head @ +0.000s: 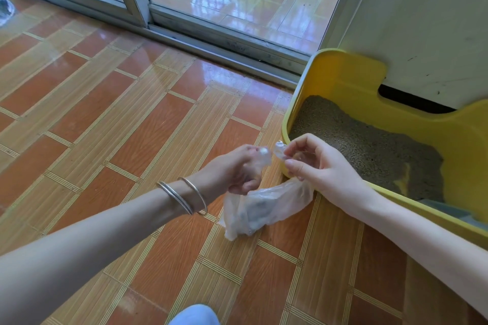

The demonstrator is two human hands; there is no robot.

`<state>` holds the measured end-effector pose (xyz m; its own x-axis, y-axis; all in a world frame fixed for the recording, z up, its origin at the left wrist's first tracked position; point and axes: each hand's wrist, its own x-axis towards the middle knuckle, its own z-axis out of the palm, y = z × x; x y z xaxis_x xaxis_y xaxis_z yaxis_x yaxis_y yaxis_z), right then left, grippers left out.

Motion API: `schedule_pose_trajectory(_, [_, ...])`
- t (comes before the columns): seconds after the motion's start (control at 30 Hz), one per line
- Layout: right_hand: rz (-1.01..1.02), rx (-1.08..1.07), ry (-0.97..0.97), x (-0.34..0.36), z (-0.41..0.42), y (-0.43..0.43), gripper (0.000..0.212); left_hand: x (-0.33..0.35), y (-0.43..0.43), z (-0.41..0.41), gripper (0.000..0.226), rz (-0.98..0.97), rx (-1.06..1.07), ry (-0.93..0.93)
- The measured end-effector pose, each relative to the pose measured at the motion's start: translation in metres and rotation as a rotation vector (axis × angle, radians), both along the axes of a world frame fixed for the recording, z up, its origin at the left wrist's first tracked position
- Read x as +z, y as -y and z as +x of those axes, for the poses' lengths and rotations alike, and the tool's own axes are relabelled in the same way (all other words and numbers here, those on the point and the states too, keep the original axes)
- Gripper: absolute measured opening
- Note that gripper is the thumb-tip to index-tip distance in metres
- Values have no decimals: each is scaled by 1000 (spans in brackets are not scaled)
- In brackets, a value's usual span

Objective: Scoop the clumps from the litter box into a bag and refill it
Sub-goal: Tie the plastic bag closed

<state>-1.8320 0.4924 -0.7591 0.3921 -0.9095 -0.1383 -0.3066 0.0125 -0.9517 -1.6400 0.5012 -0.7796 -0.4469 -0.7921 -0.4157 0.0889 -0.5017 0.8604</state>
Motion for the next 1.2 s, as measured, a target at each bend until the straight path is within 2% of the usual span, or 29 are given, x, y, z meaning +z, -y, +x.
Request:
schedule_pose_trajectory(0.2, [-137,47,-47,1,2,-4,6,3,-6,3,44,-41,-5,13])
schedule_pose_trajectory(0.37, [-258,106,-104,-5,5,-7,6,2,-8,-1,33,-107,-11,14])
schedule_pose_trajectory(0.57, [-268,129,-120,-4,7,-7,14,-7,-8,-3,20,-208,54,77])
schedule_pose_trajectory(0.8, [-281,284,-202,-2,4,-7,19,-9,-9,-3,24,-190,69,106])
schedule_pose_trajectory(1.07, [-263,272,-175,-4,6,-12,25,-8,-10,-3,21,-180,70,128])
schedule_pose_trajectory(1.2, [-217,247,-143,-6,7,-12,18,-6,-11,-3,16,-166,52,96])
